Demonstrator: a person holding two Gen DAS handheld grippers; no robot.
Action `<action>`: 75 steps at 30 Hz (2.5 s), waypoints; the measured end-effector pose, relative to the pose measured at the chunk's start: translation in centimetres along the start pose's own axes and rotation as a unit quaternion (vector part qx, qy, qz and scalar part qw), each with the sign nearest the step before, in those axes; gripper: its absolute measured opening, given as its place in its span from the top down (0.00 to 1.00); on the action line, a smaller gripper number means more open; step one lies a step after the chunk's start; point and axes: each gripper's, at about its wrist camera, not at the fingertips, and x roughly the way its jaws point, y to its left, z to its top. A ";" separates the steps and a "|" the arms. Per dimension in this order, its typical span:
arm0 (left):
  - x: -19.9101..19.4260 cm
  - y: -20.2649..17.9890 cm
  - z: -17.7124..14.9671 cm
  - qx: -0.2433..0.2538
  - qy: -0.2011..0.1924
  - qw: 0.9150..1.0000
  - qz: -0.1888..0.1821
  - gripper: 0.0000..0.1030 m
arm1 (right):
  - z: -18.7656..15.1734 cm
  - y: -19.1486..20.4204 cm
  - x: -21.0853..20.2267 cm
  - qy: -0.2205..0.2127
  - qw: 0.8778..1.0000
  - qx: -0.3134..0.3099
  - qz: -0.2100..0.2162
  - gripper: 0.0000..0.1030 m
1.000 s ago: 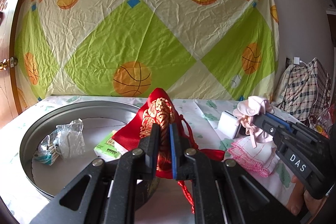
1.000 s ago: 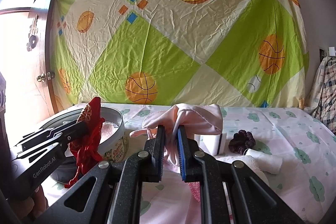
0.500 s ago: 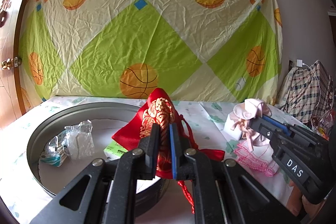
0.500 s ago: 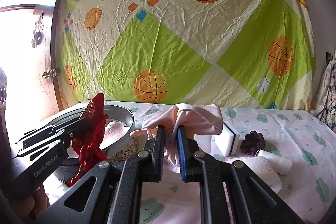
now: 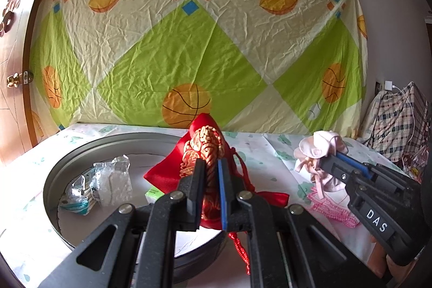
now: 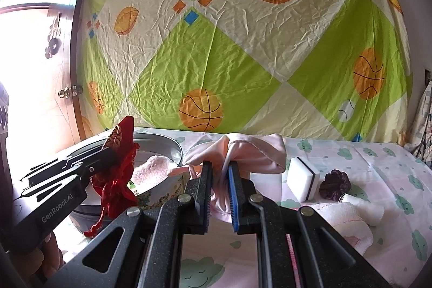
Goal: Organize soft objects
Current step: 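Carry the red pouch over the tin while the right tool carries the pink cloth, then open the left tool over the tin while the right tool releases the pink cloth inside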
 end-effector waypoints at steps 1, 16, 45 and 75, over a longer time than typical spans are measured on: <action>0.0 0.1 0.0 -0.001 0.000 1.000 0.001 0.93 | 0.0 0.1 0.0 0.000 1.000 0.000 0.001 0.88; -0.8 1.7 0.4 -0.010 -0.007 1.000 0.008 0.93 | 0.0 1.4 0.6 0.006 1.000 -0.006 0.017 0.88; -1.6 7.9 3.1 -0.020 -0.011 0.998 0.061 0.93 | 4.6 7.3 4.7 0.027 0.992 -0.030 0.117 0.87; 3.6 14.3 2.1 -0.048 0.093 0.988 0.114 0.33 | 4.8 11.1 11.2 0.106 0.981 -0.032 0.160 0.24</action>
